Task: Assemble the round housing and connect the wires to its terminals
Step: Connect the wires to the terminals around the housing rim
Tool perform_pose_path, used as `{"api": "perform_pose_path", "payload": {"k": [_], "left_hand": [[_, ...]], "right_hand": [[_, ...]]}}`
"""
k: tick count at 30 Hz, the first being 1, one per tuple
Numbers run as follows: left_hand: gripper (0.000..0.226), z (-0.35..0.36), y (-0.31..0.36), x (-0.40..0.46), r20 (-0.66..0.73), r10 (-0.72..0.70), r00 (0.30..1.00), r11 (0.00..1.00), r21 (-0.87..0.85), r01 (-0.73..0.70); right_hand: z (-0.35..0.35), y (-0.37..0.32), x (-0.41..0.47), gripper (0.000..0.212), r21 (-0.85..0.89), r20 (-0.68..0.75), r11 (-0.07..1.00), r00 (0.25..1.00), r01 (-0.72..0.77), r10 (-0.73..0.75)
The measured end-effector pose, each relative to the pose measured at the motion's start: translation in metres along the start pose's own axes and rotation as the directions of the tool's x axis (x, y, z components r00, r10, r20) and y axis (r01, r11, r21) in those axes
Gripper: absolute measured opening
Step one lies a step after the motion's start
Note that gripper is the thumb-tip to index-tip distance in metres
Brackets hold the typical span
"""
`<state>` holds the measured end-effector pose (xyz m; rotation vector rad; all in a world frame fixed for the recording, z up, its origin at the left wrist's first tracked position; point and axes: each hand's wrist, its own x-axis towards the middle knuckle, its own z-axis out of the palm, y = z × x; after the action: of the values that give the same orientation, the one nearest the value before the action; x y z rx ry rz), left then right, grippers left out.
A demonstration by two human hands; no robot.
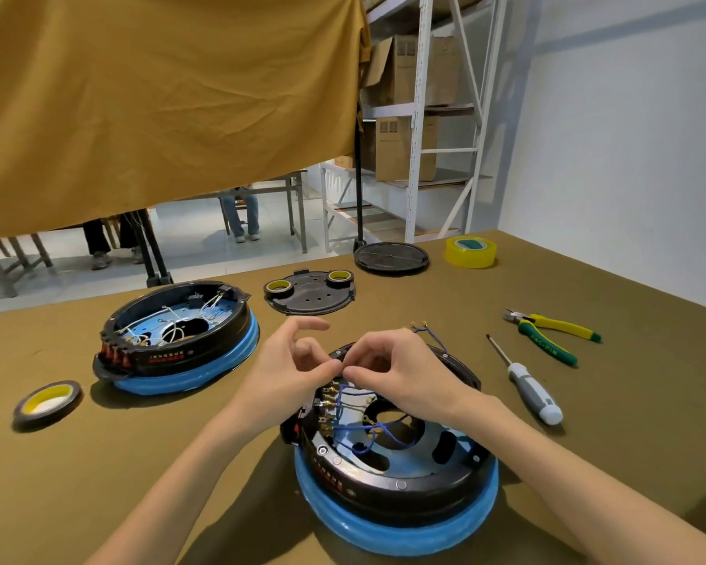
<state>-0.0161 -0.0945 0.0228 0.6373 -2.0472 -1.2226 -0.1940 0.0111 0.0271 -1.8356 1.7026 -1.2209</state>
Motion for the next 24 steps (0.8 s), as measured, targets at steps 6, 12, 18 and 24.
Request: {"api": "perform_pose_path", "payload": {"k": [6,12,18,24], "left_hand": [[0.024,-0.002,-0.009,-0.015,-0.142,-0.027,0.989,0.999,0.022,0.031],[0.019,0.017,-0.032,-0.028,-0.136,-0.163,0.977,0.97,-0.205,0.133],[0.02,0.02,-0.042,-0.028,-0.119,-0.158,0.98,0.952,-0.282,0.119],[0.042,0.021,-0.041,-0.028,0.015,-0.091,0.996,0.967,-0.237,0.092]], "right_hand": [[0.001,-0.002,-0.005,0.009,-0.054,0.015,0.999,1.0,0.001,0.0],[0.007,-0.005,-0.012,0.007,-0.142,0.15,0.989,0.989,0.032,-0.011],[0.01,-0.005,-0.014,0.008,-0.186,0.161,0.982,0.987,0.033,-0.002],[0.013,-0.005,-0.01,0.008,-0.211,0.152,0.976,0.988,0.05,-0.018]]}}
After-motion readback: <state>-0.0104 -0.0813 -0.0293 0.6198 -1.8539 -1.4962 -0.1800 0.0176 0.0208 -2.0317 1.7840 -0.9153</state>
